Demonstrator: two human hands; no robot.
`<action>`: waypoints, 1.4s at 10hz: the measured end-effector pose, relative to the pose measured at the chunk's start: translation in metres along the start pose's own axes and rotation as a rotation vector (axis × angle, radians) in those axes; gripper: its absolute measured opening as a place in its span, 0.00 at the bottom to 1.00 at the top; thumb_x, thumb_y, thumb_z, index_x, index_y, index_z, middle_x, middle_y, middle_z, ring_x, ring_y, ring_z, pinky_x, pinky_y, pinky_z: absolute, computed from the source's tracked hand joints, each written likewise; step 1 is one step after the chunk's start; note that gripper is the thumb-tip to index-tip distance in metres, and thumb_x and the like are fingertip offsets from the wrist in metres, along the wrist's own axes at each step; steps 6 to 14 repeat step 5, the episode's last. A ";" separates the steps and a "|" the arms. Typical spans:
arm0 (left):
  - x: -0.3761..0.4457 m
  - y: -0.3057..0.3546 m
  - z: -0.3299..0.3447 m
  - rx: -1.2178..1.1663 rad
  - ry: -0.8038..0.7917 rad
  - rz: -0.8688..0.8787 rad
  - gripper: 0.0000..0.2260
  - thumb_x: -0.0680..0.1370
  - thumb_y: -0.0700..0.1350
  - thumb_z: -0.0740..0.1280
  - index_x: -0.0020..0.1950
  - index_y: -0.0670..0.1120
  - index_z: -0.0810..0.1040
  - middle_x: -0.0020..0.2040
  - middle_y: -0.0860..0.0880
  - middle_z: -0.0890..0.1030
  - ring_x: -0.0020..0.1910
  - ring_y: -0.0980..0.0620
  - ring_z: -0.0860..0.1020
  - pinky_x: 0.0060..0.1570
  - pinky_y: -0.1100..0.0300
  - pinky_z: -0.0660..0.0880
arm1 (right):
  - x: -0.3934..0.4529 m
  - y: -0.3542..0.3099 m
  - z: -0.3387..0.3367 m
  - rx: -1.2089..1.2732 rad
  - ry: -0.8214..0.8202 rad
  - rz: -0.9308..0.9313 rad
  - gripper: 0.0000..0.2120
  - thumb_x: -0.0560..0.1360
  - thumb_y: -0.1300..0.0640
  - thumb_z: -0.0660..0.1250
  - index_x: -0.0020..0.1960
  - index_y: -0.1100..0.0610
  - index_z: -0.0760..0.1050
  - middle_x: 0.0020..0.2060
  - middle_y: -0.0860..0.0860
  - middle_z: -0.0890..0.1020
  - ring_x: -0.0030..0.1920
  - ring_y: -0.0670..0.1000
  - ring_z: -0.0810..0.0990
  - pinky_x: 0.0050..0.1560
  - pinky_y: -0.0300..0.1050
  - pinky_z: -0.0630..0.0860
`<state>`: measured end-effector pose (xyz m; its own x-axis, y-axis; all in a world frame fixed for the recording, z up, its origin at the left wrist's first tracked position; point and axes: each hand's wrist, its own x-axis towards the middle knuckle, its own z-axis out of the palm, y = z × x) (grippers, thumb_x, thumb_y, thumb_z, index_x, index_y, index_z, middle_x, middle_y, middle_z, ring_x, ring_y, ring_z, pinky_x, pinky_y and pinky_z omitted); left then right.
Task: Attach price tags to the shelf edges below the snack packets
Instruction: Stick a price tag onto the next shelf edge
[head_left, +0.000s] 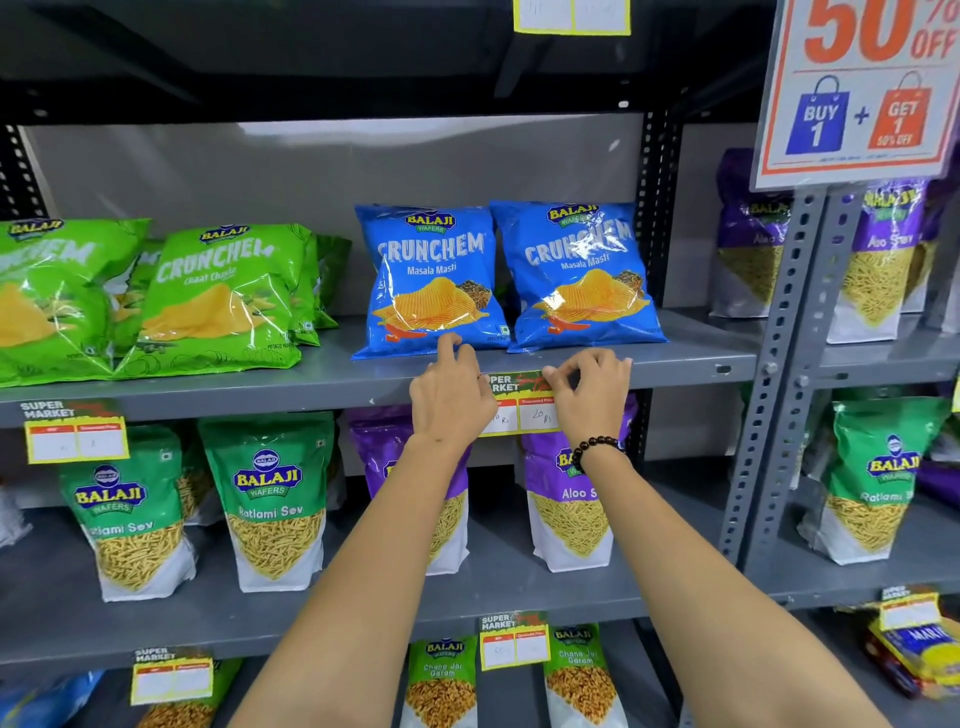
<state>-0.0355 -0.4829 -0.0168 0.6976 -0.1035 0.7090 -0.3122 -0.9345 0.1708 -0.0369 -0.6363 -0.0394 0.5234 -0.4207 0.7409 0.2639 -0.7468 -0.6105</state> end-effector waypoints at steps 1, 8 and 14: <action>0.003 0.000 0.000 -0.004 0.005 -0.023 0.13 0.74 0.49 0.65 0.53 0.42 0.71 0.60 0.44 0.71 0.35 0.43 0.78 0.32 0.57 0.68 | 0.000 0.000 -0.002 -0.021 -0.016 -0.022 0.12 0.70 0.51 0.71 0.39 0.60 0.74 0.43 0.56 0.77 0.49 0.55 0.73 0.72 0.61 0.54; 0.017 0.006 -0.002 0.036 -0.082 -0.021 0.26 0.74 0.59 0.67 0.63 0.43 0.67 0.70 0.43 0.67 0.51 0.41 0.79 0.42 0.52 0.74 | 0.006 -0.020 -0.009 -0.208 -0.130 0.049 0.30 0.65 0.34 0.68 0.53 0.58 0.70 0.51 0.56 0.77 0.58 0.59 0.72 0.73 0.62 0.51; 0.017 0.006 -0.002 0.036 -0.082 -0.021 0.26 0.74 0.59 0.67 0.63 0.43 0.67 0.70 0.43 0.67 0.51 0.41 0.79 0.42 0.52 0.74 | 0.006 -0.020 -0.009 -0.208 -0.130 0.049 0.30 0.65 0.34 0.68 0.53 0.58 0.70 0.51 0.56 0.77 0.58 0.59 0.72 0.73 0.62 0.51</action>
